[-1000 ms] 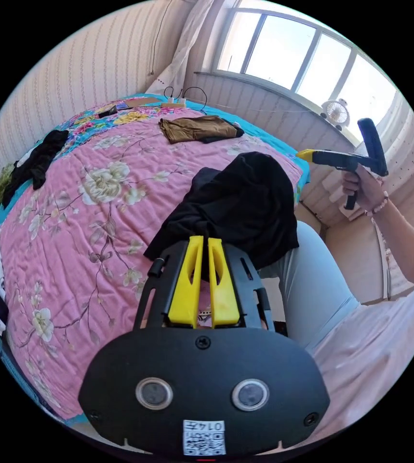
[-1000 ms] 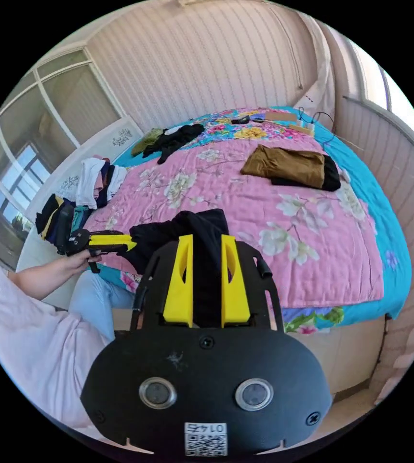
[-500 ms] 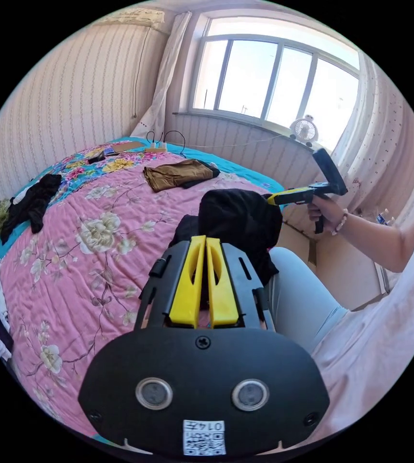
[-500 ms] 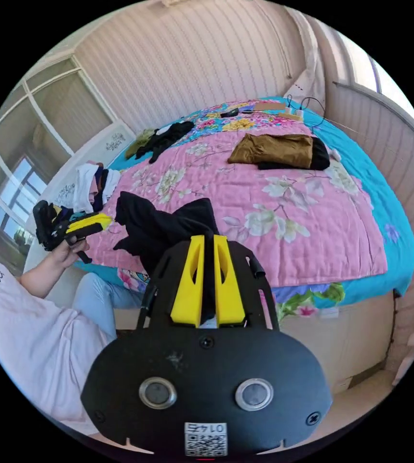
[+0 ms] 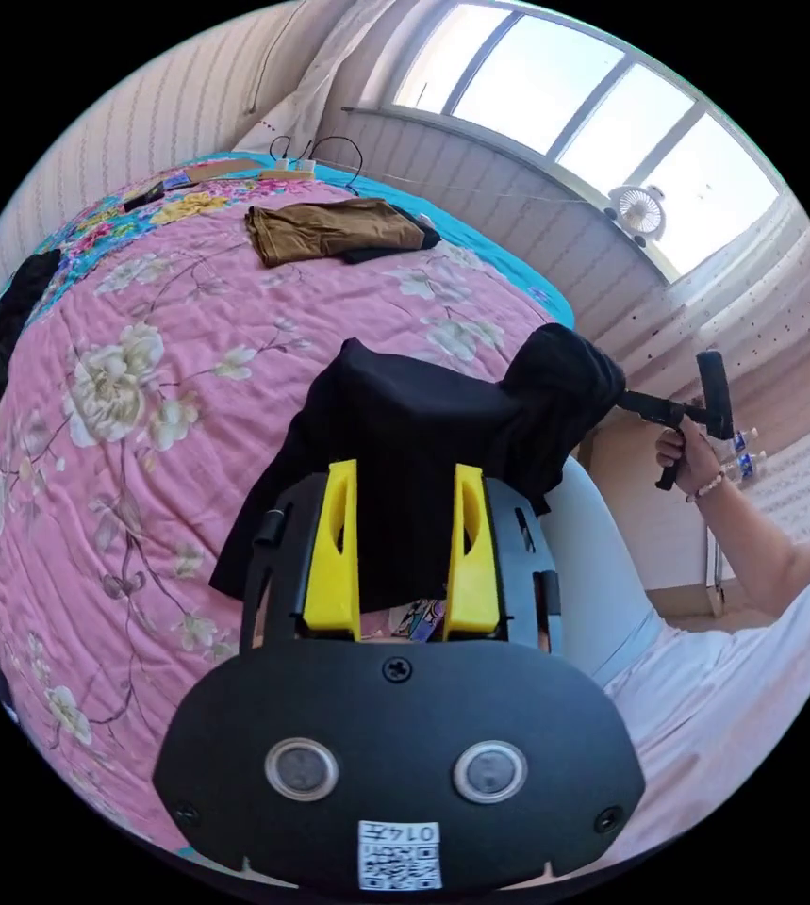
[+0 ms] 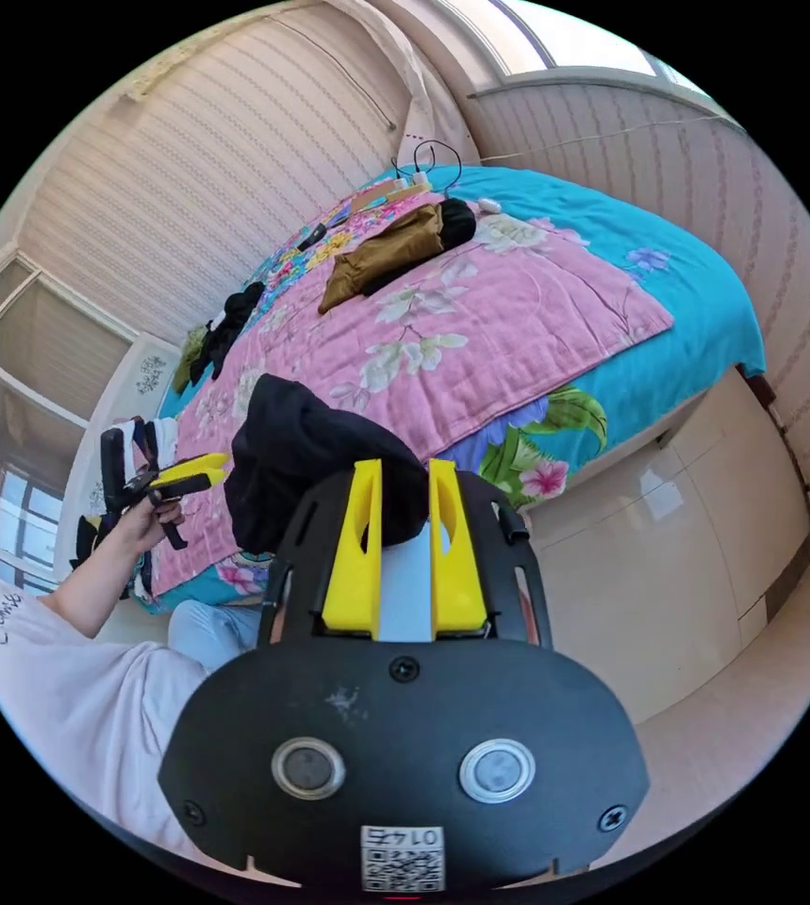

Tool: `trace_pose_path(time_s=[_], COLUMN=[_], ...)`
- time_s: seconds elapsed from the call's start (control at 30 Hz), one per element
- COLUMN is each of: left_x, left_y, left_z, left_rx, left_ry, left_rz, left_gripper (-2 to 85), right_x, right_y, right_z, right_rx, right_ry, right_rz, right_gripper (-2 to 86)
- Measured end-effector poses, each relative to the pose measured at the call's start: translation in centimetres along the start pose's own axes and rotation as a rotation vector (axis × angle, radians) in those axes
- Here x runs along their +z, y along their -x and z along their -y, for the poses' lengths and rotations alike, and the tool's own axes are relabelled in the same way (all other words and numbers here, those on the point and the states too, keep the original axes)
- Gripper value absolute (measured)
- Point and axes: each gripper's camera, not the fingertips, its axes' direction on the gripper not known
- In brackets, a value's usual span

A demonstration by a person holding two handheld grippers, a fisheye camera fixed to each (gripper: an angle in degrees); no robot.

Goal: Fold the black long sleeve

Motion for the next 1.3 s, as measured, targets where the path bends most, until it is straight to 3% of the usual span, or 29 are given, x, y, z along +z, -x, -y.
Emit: trace_pose_path(time_s=[0.1,0.27,0.37,0.43,0.57,0.93,1.1,1.3], left_x=[2.1,1.6,-0.9,-4.4,-12.6,-43.5,-53.7,-62.4], left_y=[-0.7,-0.8,-1.4,-3.1,-6.1,-17.0,-18.7,-16.8], left_z=[0.4,1.1,1.4,1.4,0.5,-9.6,-14.3,-15.3], left_rx=[-0.02,-0.076,-0.079,-0.011,0.136,0.42,0.37,0.28], left_ry=[0.068,0.129,0.083,-0.006,-0.176,-0.628,-0.748,-0.776], left_rz=[-0.006,-0.078,-0.095,-0.097,-0.099,0.231,0.181,0.317], left_gripper=[10.5,2.7,0.3,-0.3,-0.8,-0.8,-0.8,-0.8], right_x=[-1.2,-2.2,1.0,3.0,-2.0,-23.4,-27.5,-27.1], right_y=[1.9,4.3,5.9,6.0,7.5,18.8,25.8,34.9], right_z=[-0.2,-0.3,0.0,-0.2,-0.4,1.1,1.9,7.0], right_rx=[-0.09,-0.168,-0.282,-0.28,-0.331,-0.739,-0.891,-1.026], right_ry=[-0.09,-0.177,0.06,0.248,0.089,-0.504,-0.564,-0.487], right_rz=[0.138,0.158,0.114,0.183,0.236,0.536,0.625,0.623], right_gripper=[11.3,14.7,11.3,2.3,0.5,-0.3,-0.3,-0.5])
